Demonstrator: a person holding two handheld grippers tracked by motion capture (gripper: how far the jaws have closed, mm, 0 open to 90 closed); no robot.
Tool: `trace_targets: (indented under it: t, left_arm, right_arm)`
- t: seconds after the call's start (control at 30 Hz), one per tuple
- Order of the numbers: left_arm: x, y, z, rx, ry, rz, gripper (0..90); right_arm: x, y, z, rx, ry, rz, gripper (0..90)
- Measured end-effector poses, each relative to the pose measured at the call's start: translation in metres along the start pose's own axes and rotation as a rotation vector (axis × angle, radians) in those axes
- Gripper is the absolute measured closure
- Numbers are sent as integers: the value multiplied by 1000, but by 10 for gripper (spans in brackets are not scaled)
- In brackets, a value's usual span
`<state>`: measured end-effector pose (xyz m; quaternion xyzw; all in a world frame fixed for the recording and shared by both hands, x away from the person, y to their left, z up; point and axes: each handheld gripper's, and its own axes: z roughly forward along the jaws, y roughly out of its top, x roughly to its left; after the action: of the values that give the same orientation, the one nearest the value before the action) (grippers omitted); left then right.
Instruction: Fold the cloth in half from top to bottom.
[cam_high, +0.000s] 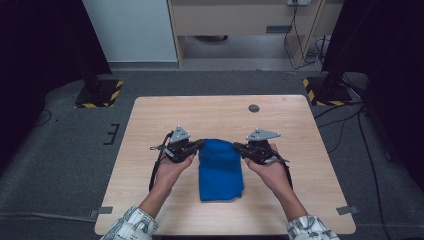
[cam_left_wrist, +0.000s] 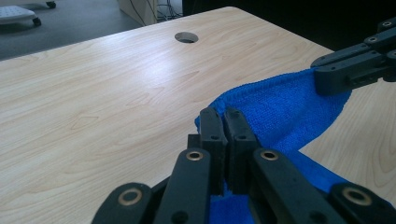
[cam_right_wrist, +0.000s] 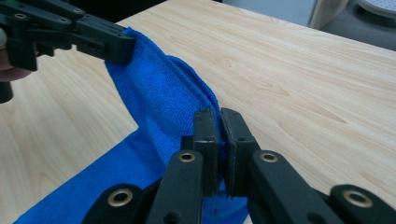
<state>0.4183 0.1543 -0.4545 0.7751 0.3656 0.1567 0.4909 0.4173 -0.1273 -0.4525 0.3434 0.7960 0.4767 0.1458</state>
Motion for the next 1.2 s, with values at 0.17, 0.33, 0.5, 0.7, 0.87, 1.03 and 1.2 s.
trace_targets:
  t: [0.17, 0.33, 0.5, 0.7, 0.87, 1.03, 1.2]
  left_arm:
    - [-4, -13, -1, 12, -19, -11, 872]
    - [-7, -16, -5, 1, -28, -17, 872]
    - [-13, -24, -8, 16, -45, -5, 871]
    - [-19, -30, -10, 22, -55, -3, 871]
    - [-23, -32, -14, 20, -62, 4, 870]
    - [-30, -46, -11, 60, -50, 12, 870]
    - [-32, -53, -11, 74, -48, 13, 869]
  right_arm:
    - [5, -10, -2, 10, 11, -3, 855]
    - [9, -16, -6, 0, 23, -7, 848]
    - [15, -30, -8, 15, 31, -17, 848]
    - [15, -36, -7, 28, 27, -20, 848]
    - [18, -34, -15, 20, 27, -42, 836]
    - [22, -44, -14, 45, 30, -53, 837]
    - [24, -53, -11, 63, 35, -56, 834]
